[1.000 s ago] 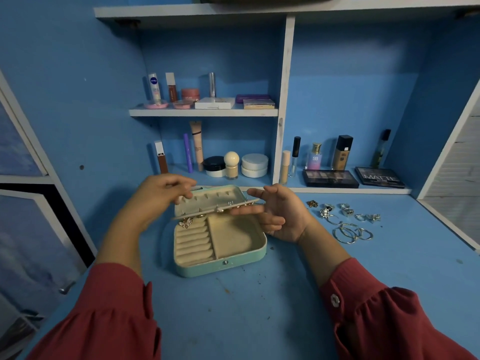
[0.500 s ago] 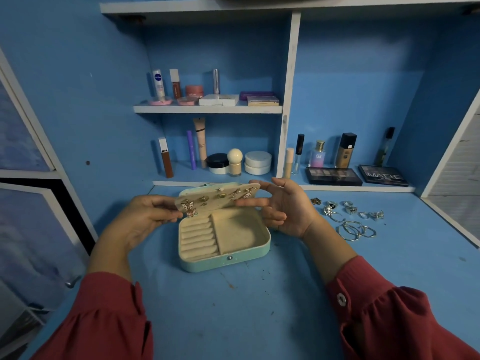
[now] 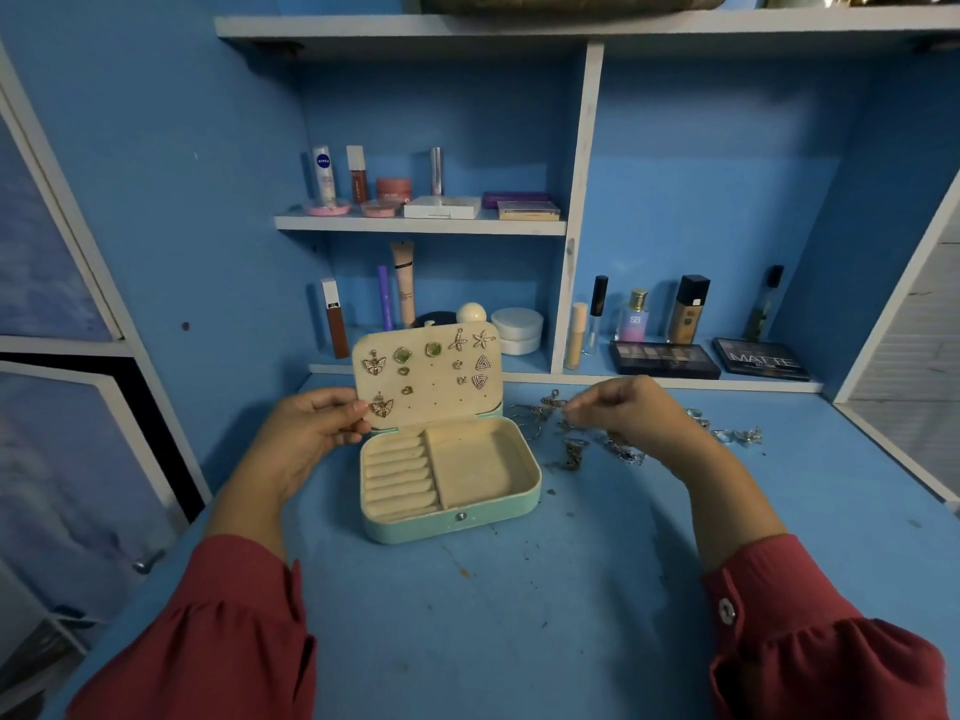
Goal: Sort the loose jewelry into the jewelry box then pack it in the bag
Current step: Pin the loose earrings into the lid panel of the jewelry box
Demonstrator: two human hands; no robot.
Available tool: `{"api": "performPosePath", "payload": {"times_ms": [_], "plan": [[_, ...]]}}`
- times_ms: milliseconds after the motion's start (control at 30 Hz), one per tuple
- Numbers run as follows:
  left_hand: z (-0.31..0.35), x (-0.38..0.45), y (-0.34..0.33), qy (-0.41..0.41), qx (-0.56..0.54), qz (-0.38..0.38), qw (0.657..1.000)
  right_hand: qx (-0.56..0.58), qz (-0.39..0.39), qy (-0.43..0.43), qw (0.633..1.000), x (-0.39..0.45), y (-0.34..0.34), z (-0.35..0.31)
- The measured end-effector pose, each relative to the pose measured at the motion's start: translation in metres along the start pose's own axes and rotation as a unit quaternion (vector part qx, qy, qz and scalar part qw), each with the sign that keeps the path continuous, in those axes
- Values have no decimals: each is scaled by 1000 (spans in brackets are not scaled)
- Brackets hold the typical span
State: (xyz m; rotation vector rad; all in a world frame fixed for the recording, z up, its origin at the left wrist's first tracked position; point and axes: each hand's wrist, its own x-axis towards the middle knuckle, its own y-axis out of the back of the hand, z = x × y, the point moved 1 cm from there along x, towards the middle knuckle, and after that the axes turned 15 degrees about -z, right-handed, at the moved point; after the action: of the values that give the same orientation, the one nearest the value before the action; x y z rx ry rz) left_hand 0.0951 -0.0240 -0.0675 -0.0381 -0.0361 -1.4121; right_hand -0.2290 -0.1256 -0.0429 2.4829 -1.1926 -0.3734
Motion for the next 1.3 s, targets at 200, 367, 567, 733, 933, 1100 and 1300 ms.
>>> {"api": "performPosePath", "payload": {"times_ms": [200, 367, 567, 733, 933, 1100, 1300], "plan": [[-3, 4, -1, 13, -8, -6, 1000, -141, -79, -44, 986, 2, 1, 3], [-5, 7, 2, 23, -21, -10, 999, -226, -203, -92, 948, -5, -4, -6], [-6, 9, 3, 23, -20, -17, 999, -290, -257, -139, 911, -6, -13, -16], [-7, 9, 4, 22, -19, -16, 999, -304, -244, -142, 910, -6, -18, -17], [-7, 9, 4, 21, -24, -15, 999, -287, -237, -125, 920, -4, -18, -16], [-8, 10, 4, 19, -31, -10, 999, -286, -202, -112, 930, -3, -13, -14], [-9, 10, 5, 23, -29, -14, 999, -252, -41, -86, 963, 3, -2, -3]]}}
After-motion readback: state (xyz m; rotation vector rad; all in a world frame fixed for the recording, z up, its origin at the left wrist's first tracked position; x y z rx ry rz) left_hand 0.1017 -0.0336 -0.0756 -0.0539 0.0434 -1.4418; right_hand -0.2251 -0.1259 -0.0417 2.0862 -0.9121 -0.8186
